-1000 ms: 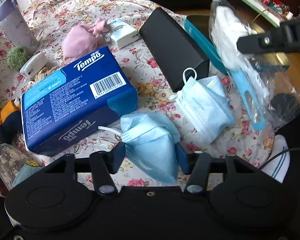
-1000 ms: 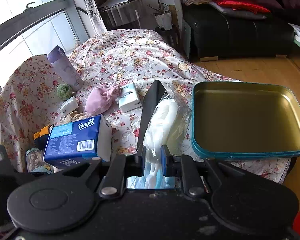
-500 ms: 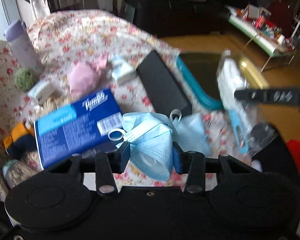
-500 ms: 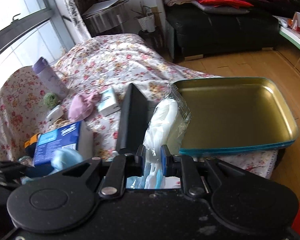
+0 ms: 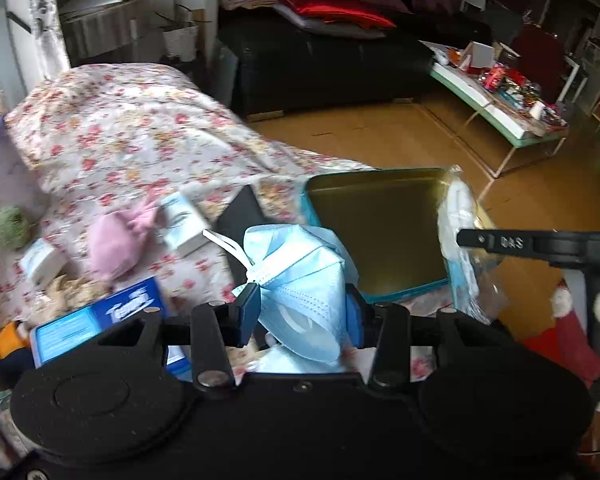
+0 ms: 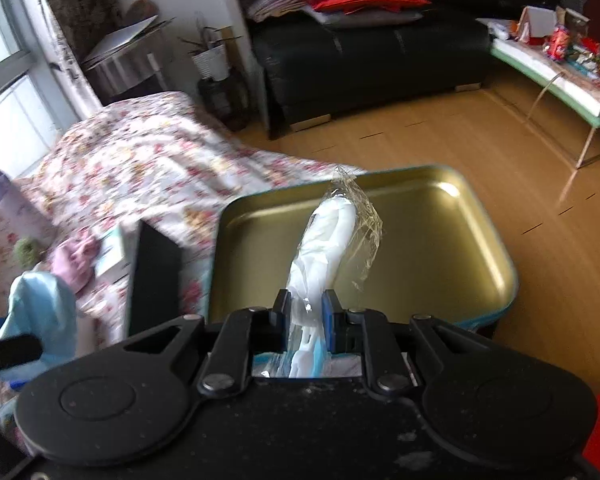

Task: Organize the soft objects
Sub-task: 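Drop the clear bag into the gold tin with the right tool while the left tool carries the mask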

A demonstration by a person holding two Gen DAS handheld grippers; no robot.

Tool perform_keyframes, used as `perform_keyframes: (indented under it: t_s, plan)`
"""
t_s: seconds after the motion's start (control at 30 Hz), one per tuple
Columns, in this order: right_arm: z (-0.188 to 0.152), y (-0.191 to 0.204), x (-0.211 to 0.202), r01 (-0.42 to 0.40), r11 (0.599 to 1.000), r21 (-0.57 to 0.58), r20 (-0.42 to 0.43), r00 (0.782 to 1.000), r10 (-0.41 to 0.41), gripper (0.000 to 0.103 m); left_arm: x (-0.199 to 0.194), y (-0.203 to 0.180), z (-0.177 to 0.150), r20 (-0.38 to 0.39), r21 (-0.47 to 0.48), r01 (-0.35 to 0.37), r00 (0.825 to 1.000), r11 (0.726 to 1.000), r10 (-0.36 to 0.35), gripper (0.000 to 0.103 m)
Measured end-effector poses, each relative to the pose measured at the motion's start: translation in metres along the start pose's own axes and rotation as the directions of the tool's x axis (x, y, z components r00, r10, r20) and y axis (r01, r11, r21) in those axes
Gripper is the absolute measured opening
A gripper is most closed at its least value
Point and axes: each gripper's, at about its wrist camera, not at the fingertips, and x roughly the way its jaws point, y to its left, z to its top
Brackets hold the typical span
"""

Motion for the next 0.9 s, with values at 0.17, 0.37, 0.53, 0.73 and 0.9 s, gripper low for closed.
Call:
perform_keyframes:
  t_s: [0.17,0.37,0.53,0.73,0.9]
  plan:
    - [0.026,-0.016,0.009,0.064,0.998,0.002,0.028,0.998,-0.064,0.016,0.015,-0.015,0.012,-0.025,-0.018,0.030,0.999,0.999,-0.030,0.044]
    - [0.044,-0.029,0.014,0.101,0.995,0.010,0.090,0.991,-0.102,0.035,0.029,-0.031,0.026,-0.039,-0.016,0.044,0.998,0.999,-0.045,0.044]
    - [0.040,-0.033,0.011,0.121,0.992,0.024,0.100,0.987,-0.123,0.057,0.042,-0.042,0.034,-0.058,-0.020,0.054,0.997,0.998,-0.055,0.044]
    - [0.023,-0.037,0.011,0.106,0.992,0.064,0.053,0.993,-0.109,0.057,0.064,-0.054,0.041,-0.095,-0.030,0.067,0.993,0.997,-0.069,0.044]
    - [0.009,-0.045,0.009,0.093,0.989,0.111,0.032,0.995,-0.097,0.057,0.082,-0.065,0.049,-0.089,-0.028,0.060,0.994,0.998,-0.062,0.044]
